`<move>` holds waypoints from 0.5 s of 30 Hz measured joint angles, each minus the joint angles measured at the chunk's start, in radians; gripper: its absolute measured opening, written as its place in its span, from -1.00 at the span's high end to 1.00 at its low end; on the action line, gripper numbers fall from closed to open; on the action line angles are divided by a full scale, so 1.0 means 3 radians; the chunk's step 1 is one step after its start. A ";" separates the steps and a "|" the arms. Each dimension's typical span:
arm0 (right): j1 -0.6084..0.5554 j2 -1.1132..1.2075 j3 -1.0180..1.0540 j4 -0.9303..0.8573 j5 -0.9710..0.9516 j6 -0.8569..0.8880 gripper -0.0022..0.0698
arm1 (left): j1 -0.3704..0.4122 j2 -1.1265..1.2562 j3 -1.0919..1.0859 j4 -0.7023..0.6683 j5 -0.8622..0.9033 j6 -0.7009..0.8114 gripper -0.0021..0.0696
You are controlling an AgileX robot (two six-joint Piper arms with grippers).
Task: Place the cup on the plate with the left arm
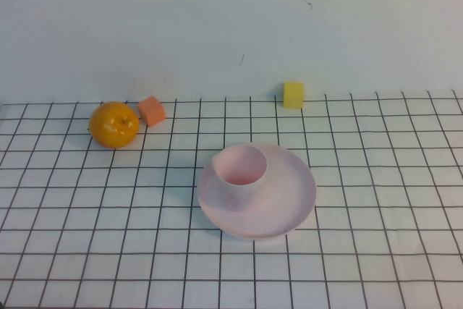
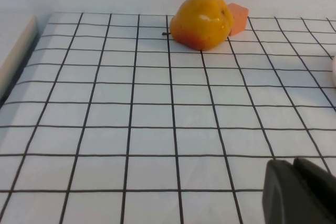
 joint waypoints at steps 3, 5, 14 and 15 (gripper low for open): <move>0.0000 0.0000 0.0000 0.0000 0.0000 0.0000 0.95 | 0.0000 0.0000 0.0000 0.0013 0.0000 0.0160 0.94; 0.0000 0.0000 0.0000 0.0000 0.0000 0.0000 0.95 | 0.0000 0.0000 0.0000 0.0018 0.0000 0.0205 0.94; 0.0000 0.0000 0.0000 0.0000 0.0000 0.0000 0.95 | 0.0000 0.0000 -0.0003 0.0038 0.0000 0.0090 0.94; 0.0000 0.0000 0.0000 0.0000 0.0000 0.0000 0.95 | 0.0000 0.0000 -0.0003 0.0038 0.0000 0.0061 0.94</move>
